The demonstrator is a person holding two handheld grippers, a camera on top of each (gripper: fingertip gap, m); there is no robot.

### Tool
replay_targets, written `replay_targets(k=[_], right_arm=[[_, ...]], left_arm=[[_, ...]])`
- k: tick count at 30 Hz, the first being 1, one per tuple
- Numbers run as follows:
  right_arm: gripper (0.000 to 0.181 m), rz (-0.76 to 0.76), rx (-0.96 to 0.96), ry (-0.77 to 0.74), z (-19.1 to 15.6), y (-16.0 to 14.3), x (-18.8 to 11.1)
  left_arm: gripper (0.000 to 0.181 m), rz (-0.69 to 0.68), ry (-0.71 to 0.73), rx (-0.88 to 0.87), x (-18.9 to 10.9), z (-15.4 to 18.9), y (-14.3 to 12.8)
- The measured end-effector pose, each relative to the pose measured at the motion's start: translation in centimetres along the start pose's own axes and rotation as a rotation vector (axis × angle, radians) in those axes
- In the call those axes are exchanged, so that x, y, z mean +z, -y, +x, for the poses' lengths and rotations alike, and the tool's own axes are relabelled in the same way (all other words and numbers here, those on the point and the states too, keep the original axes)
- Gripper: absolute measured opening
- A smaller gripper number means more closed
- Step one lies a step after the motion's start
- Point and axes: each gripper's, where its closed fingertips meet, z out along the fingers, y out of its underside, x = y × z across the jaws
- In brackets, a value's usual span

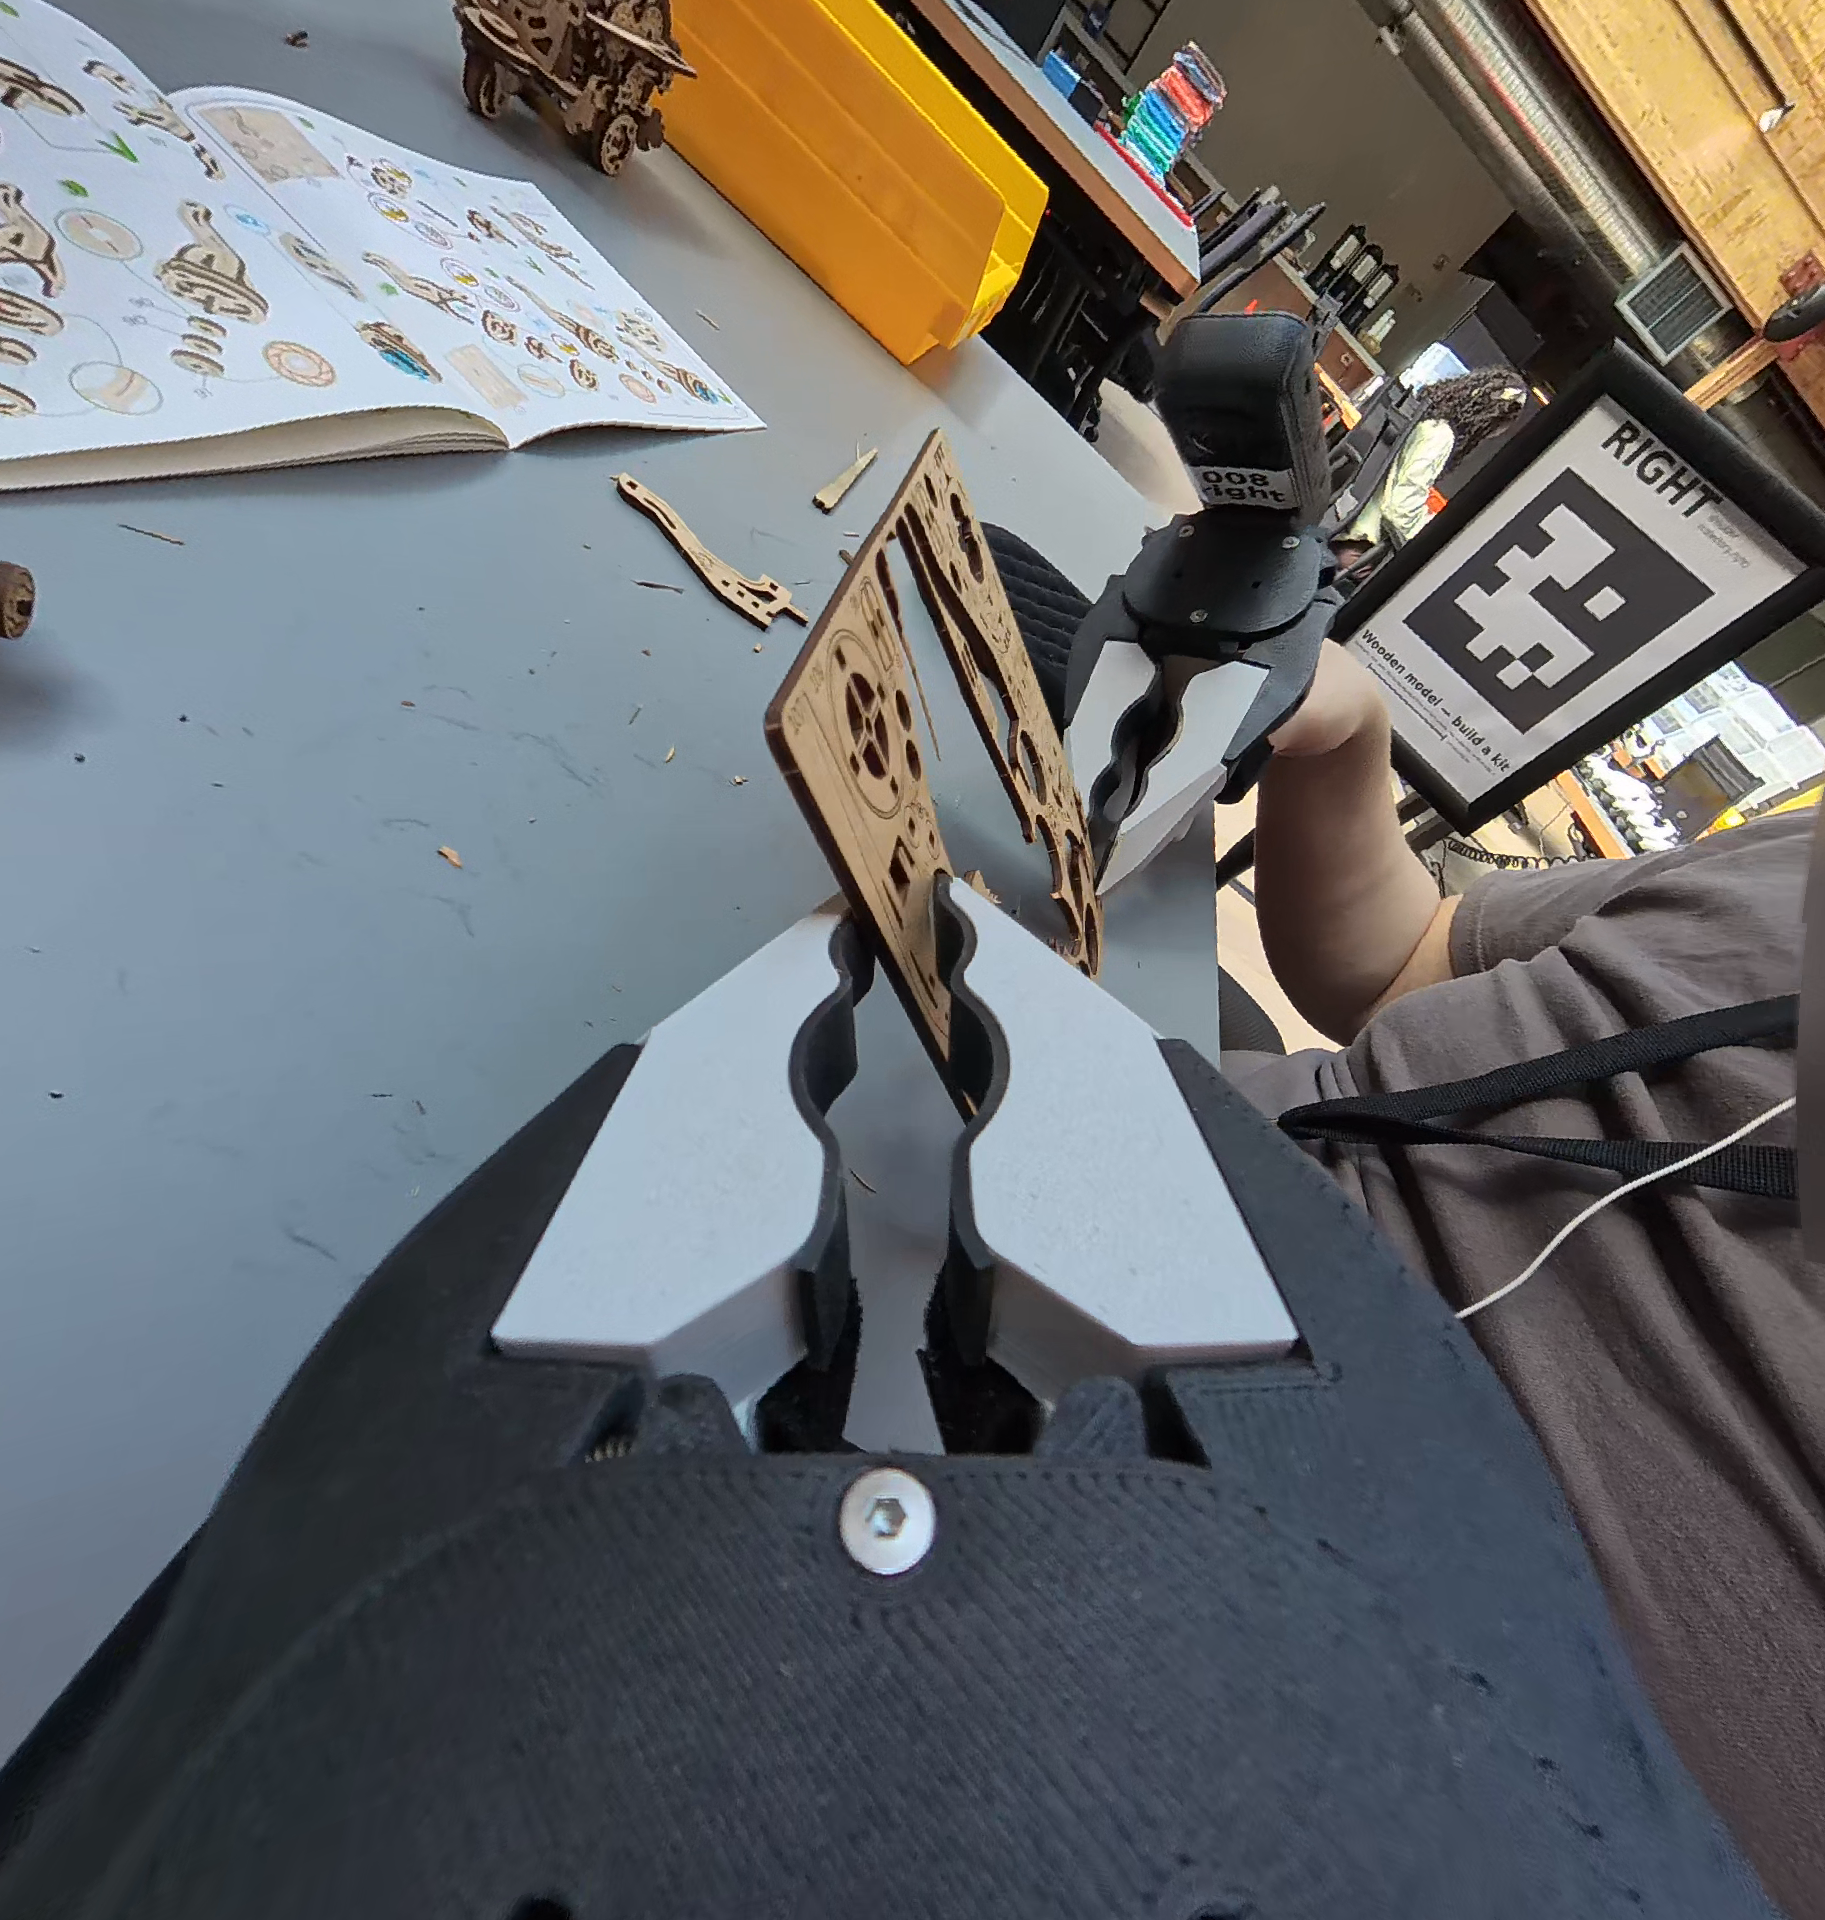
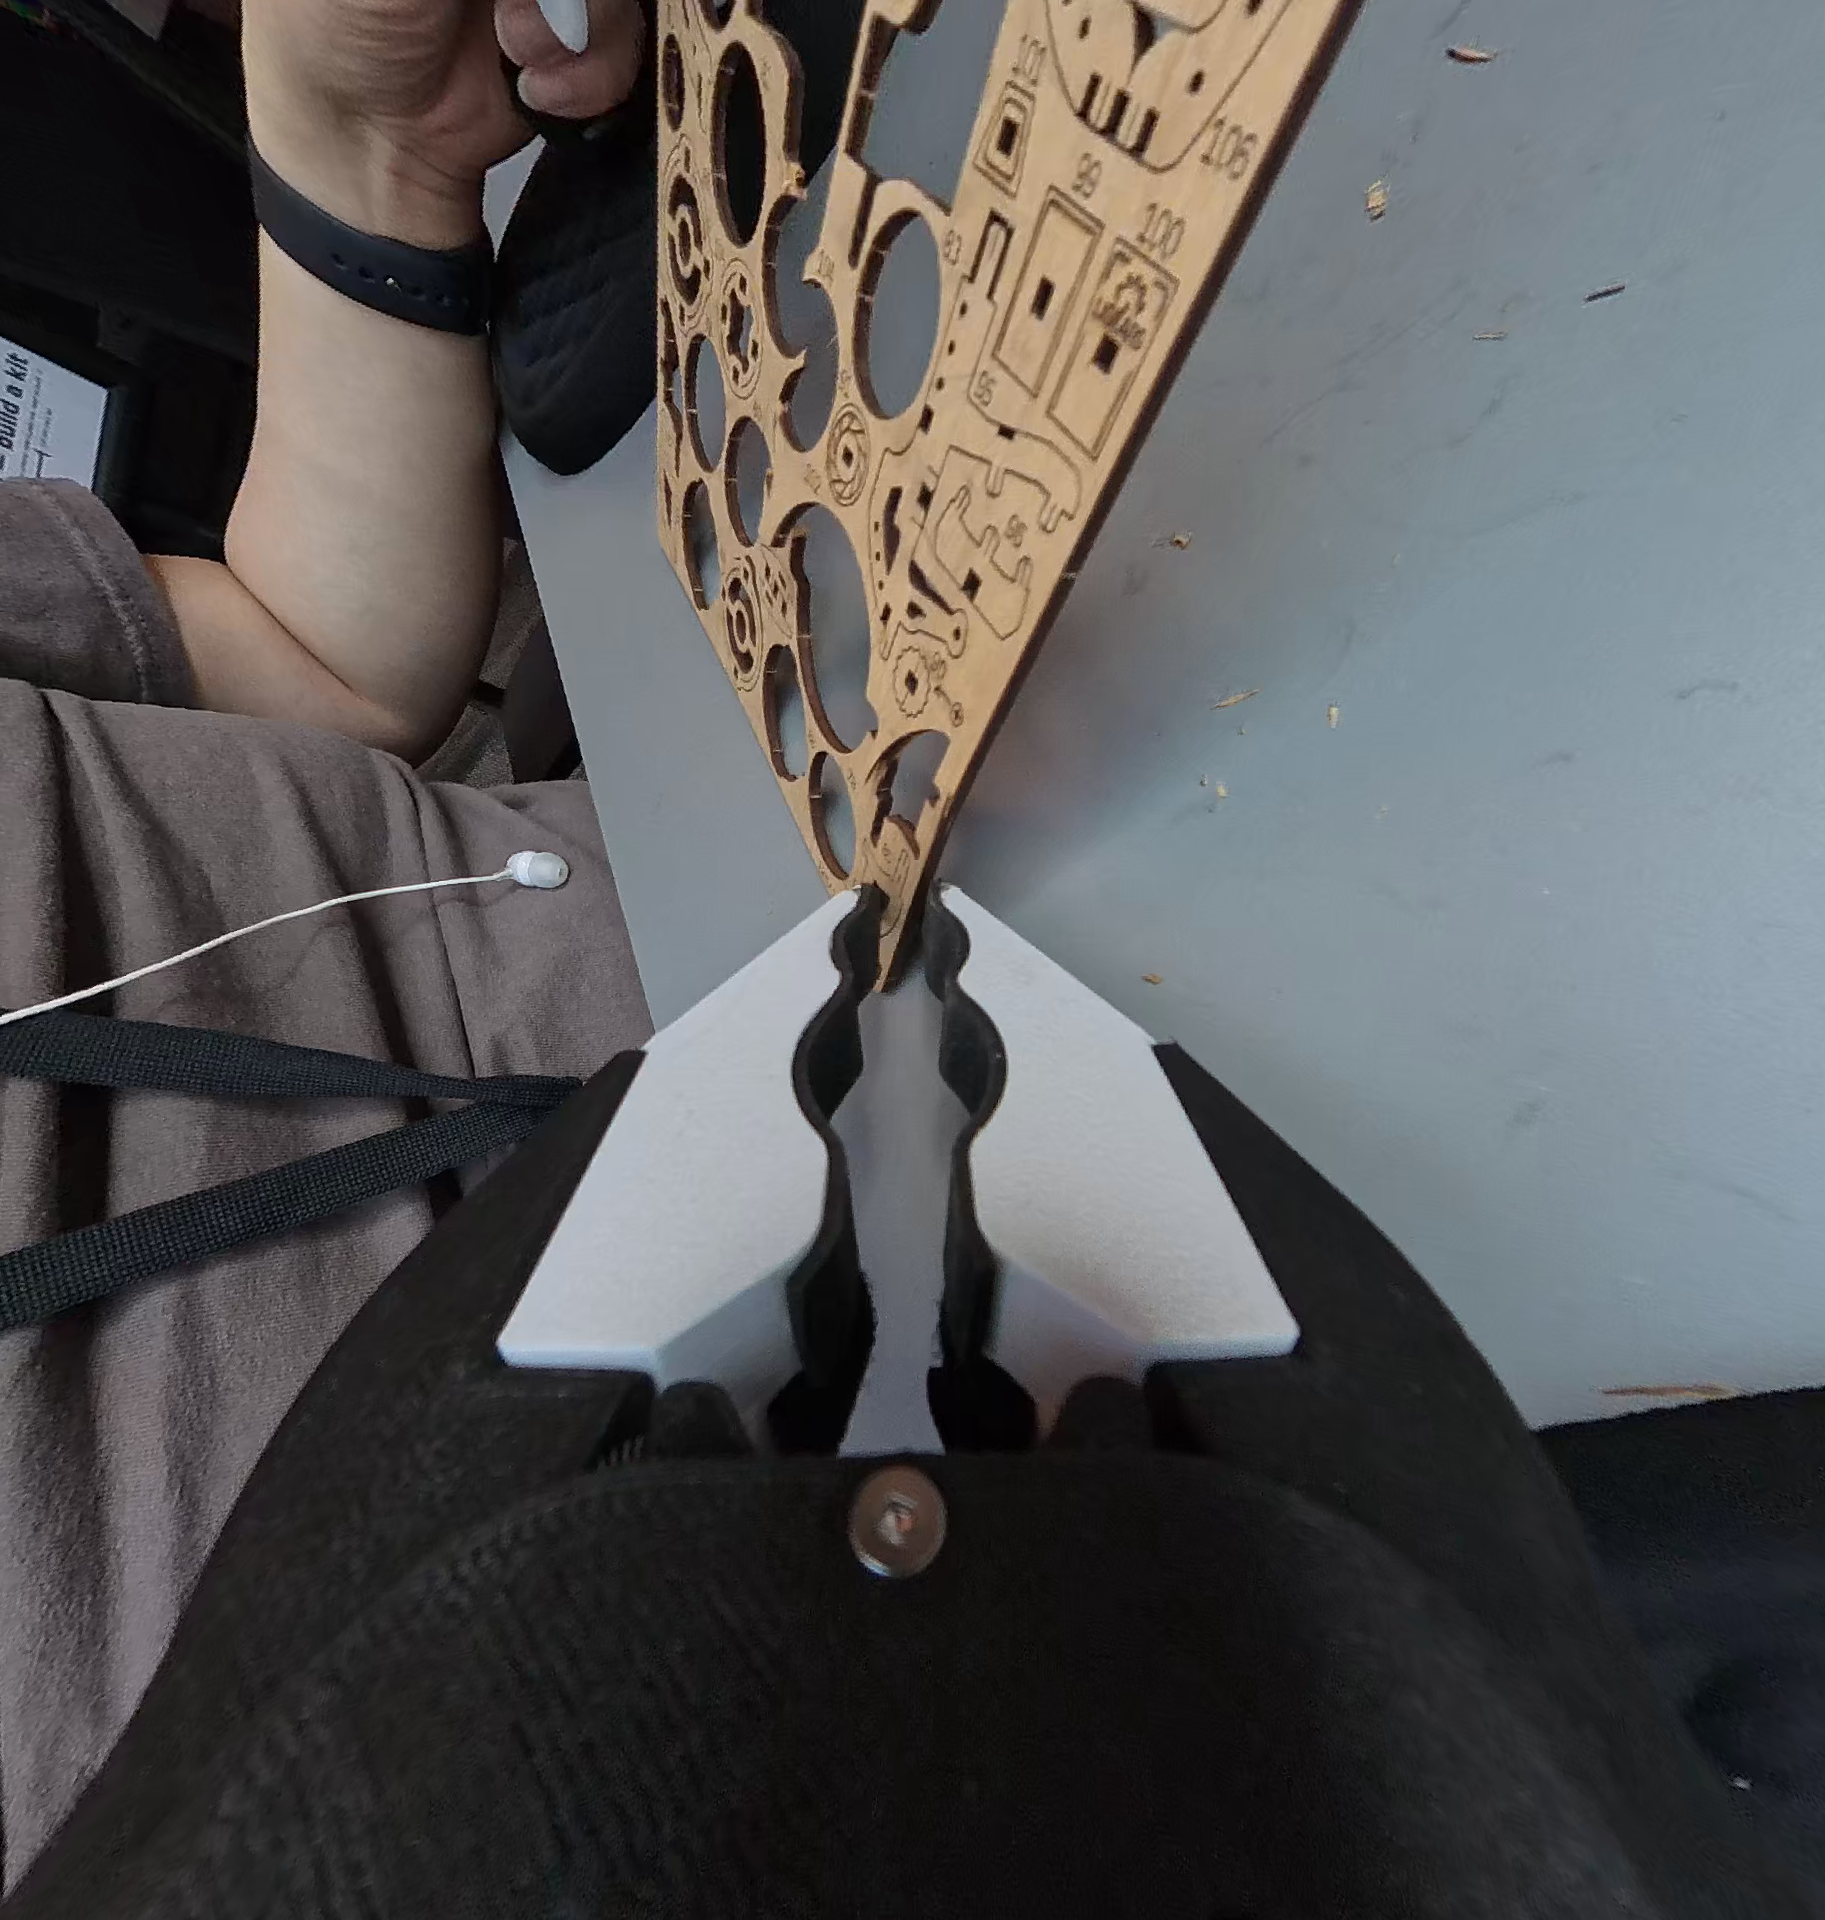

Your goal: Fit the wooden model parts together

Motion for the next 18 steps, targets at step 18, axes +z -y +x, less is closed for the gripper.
replay_targets(k=[18], right_arm=[[0.009, 0.036, 0.019, -0.077, -0.3, -0.5, 0.2]], left_arm=[[0.034, 0.022, 0.401, 0.511, 0.0, 4.3, -0.3]])
